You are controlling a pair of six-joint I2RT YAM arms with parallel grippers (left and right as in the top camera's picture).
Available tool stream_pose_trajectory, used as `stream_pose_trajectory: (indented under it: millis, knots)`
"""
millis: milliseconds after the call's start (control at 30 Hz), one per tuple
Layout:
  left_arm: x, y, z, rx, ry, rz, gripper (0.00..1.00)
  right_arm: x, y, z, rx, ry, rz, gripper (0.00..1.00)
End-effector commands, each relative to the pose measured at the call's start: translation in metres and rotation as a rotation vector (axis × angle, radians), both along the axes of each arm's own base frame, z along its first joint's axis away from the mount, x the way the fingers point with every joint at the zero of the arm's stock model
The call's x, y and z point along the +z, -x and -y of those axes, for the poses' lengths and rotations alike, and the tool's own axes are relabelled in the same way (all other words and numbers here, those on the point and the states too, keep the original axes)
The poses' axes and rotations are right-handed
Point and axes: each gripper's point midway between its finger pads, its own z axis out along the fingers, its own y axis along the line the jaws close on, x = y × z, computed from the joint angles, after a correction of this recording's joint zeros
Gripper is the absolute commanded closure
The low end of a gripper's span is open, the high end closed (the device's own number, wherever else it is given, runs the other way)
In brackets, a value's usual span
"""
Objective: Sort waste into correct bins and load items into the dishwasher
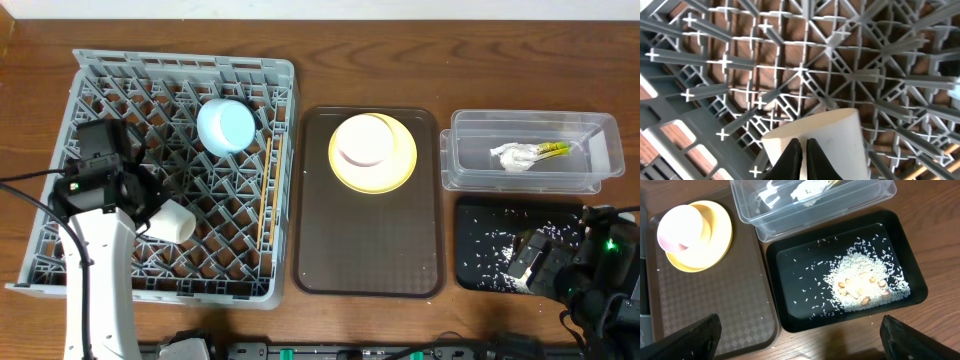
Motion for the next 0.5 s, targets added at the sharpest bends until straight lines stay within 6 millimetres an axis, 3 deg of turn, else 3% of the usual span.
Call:
stream_pose_trajectory:
  millis: [0, 167, 467]
  knots:
    - [-0.02, 0.014, -0.003, 0.057, 0.03, -0.075, 0.92, 0.001, 0.0, 0.001, -0.012, -0.005, 0.004, 0.01]
    - [-0.028, 0.016, -0.009, 0.084, 0.032, -0.075, 0.92, 0.001, 0.0, 0.001, -0.012, -0.005, 0.004, 0.01]
    - [-0.027, -0.001, -0.006, 0.072, 0.061, -0.001, 0.92, 0.001, 0.0, 0.001, -0.012, -0.005, 0.004, 0.01]
